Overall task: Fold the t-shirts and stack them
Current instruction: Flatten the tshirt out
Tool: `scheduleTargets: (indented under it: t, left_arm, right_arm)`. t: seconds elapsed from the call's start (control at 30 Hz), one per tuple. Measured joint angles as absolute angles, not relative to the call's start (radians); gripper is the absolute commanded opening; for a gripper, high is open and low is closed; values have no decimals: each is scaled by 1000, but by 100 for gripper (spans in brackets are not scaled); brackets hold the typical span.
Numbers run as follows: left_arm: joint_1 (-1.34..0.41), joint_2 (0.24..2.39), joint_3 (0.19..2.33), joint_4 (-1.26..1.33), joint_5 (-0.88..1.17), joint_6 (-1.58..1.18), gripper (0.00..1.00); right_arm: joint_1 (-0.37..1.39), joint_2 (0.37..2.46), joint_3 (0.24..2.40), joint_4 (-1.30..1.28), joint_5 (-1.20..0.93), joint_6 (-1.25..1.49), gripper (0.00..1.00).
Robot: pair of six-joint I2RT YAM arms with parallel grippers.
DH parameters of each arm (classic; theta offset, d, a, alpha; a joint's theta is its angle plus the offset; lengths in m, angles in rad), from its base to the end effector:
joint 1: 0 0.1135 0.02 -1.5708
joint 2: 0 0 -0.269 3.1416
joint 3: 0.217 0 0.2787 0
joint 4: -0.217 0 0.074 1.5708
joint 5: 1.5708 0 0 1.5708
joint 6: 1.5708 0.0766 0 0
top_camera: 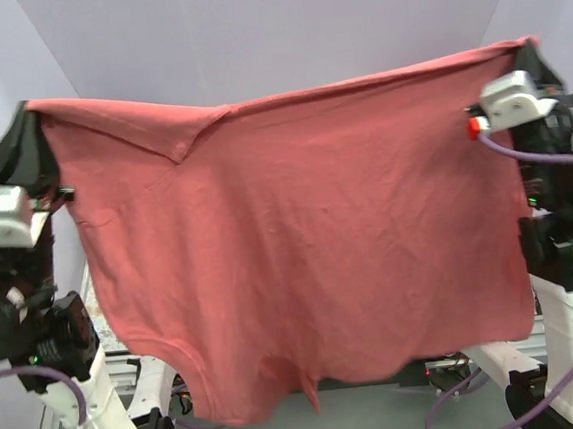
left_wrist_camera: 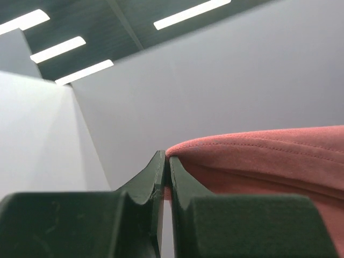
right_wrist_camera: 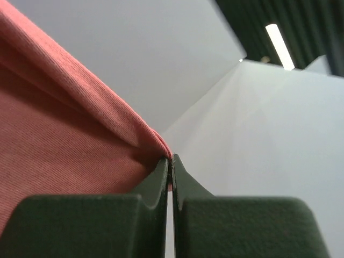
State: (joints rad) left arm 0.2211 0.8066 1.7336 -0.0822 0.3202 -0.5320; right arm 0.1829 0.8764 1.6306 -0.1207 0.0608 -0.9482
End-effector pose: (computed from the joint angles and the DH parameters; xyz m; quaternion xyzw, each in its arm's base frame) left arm 0.0508 -0.0133 0.6711 0.0097 0.3808 -0.1988 0.9030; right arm 0.1251 0.0184 0.6394 -0.2190 0.3957 -0.3457 0.8221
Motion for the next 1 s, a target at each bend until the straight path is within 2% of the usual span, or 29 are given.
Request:
scheduleTargets:
  t: [0.3,0.5,0.63,0.77,0.87,1.0]
  left_arm:
    - [223,755,1163,-212,563,-517,0]
    - [211,960,963,-166,608,-492,0]
    - [136,1249,926,-89,527,-461,0]
    - [43,1520,958,-30,422,-441,0]
    - [4,1720,1084,-38,320,-443,0]
    - [6,1875,1268,-45,221,-453,0]
  right_arm:
    - [179,852,1108,-148,15,-968,1]
    - [177,964,824,-70,-63,-976,1]
    - [177,1254,823,30,-91,-976,1]
    - [170,1542,949,81,-102,-972,1]
    - [163,1688,1065,107,-102,-973,1]
    - [157,1773,1159,137,-105,-981,1]
